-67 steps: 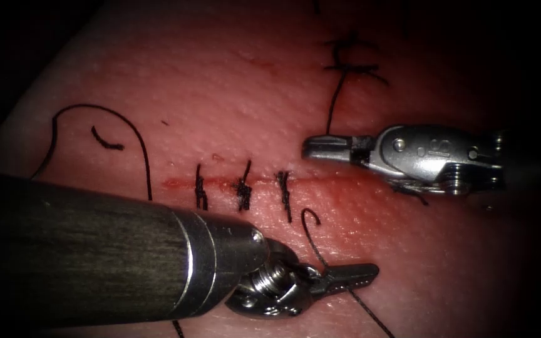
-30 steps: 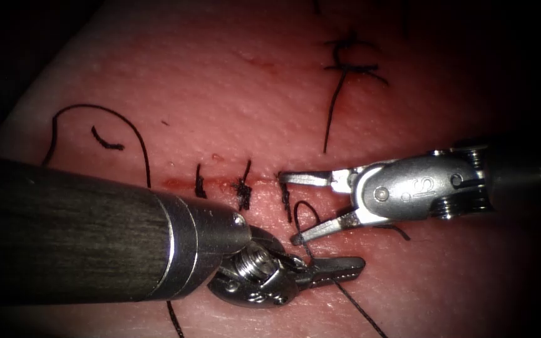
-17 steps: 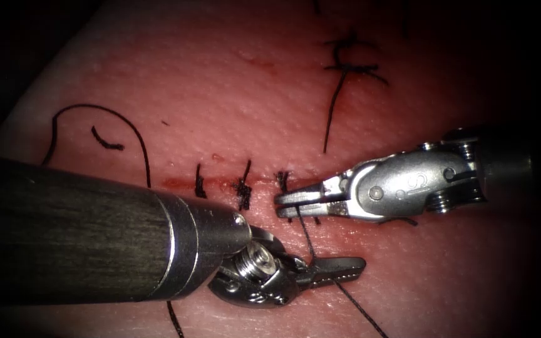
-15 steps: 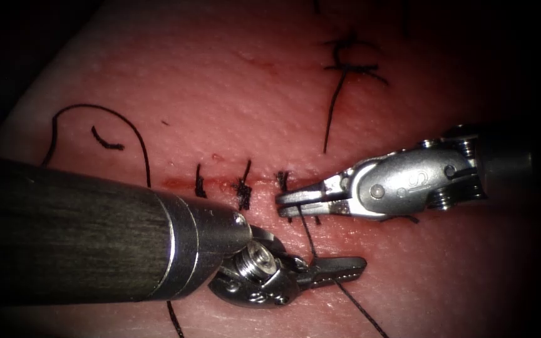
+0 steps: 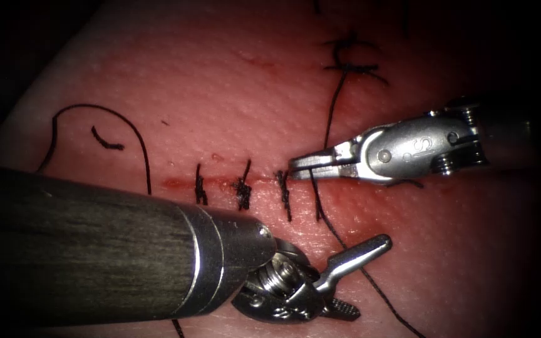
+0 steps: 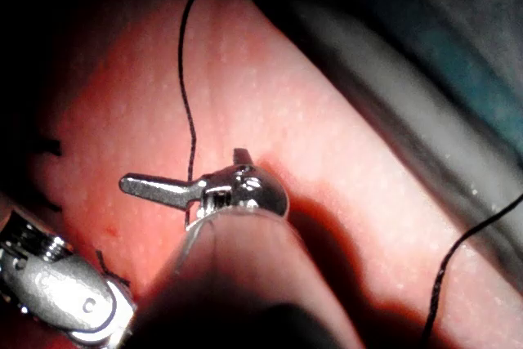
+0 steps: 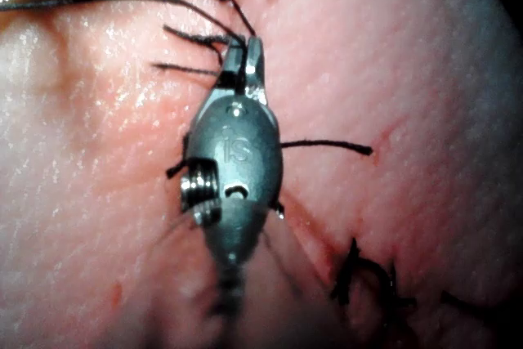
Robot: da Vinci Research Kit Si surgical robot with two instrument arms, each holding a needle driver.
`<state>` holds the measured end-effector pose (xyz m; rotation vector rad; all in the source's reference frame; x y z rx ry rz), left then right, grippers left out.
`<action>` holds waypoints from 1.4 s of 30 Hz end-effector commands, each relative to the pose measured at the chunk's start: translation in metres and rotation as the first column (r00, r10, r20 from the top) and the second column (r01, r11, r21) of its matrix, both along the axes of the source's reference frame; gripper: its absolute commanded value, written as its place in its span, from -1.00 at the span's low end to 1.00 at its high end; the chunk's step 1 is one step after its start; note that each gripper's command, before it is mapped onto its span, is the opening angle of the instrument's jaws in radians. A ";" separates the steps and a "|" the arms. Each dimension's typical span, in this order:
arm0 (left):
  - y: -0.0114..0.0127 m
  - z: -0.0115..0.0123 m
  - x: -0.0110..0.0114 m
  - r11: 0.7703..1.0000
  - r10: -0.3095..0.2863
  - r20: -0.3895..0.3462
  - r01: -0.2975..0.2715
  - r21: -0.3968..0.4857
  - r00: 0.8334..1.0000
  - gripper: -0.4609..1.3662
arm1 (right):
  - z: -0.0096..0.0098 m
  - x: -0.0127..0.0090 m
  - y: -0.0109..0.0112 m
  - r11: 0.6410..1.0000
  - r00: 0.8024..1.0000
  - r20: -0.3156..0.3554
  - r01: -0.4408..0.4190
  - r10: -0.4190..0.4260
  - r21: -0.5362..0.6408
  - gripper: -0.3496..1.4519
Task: Wound Closure
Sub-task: Use the right gripper to handoff a longer length of suture to the left tool.
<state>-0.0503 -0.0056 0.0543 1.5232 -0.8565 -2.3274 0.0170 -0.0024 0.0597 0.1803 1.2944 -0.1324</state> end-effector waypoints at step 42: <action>-0.0038 -0.0002 -0.0057 0.995 -0.045 0.042 0.048 -0.088 0.998 -0.88 | 0.0021 0.0006 0.0000 0.997 0.999 0.027 -0.032 0.030 0.065 -1.00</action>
